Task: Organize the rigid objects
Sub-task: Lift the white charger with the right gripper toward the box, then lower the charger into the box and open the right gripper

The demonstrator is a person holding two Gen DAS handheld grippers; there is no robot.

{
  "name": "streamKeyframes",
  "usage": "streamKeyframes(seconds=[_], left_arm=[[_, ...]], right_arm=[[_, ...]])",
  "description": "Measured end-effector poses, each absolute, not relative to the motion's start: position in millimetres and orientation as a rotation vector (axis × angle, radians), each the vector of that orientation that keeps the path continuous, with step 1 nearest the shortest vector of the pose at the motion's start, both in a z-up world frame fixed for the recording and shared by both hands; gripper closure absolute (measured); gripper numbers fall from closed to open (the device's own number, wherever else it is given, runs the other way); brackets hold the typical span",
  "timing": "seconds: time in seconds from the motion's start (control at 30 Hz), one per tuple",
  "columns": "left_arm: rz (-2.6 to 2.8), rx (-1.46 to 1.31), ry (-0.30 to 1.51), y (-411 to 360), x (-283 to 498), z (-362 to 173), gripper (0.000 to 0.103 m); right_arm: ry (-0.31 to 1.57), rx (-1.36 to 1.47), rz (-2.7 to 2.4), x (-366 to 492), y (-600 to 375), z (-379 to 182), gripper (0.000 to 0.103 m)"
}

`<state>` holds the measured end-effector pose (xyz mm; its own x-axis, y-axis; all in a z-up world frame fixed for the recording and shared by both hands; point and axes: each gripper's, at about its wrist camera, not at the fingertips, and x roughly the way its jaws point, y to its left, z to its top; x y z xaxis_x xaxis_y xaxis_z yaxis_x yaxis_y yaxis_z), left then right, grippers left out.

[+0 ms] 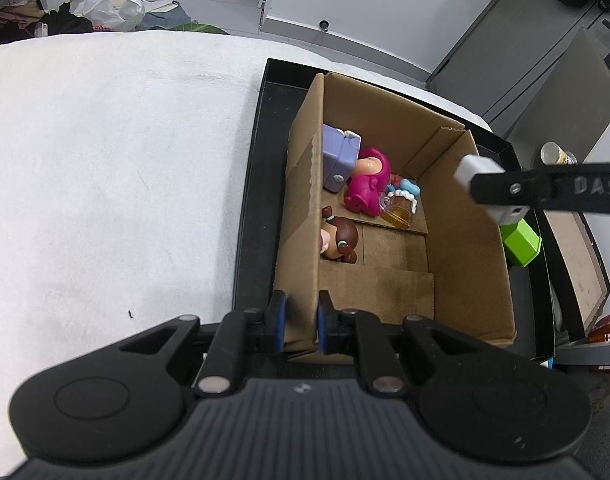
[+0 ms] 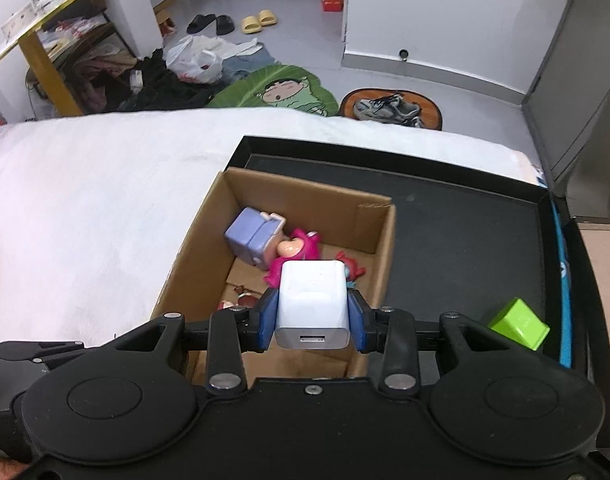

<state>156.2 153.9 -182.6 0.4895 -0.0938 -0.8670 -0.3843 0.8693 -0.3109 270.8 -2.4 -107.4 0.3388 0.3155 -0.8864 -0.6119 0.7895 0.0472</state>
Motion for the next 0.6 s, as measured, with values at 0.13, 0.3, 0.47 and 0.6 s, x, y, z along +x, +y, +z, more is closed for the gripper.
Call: streamKeyframes(seconds=[0.13,0.3,0.47,0.6], left_arm=[[0.186,-0.509,1.056,154,156,-183,0.089],[0.184,-0.513,1.055,154,156,-183,0.089],[0.184,-0.513,1.055,154,155,-183,0.089],[0.183,-0.515,1.055,154,155,-183,0.089]], right_arm=[[1.07,-0.347,0.629,264,6,-117,0.067],[1.079,-0.38,0.635,254,12,-131,0.066],[1.082,-0.418,0.642,246,17,-141,0.066],[1.086,-0.439,0.638,245,23,-149,0.066]])
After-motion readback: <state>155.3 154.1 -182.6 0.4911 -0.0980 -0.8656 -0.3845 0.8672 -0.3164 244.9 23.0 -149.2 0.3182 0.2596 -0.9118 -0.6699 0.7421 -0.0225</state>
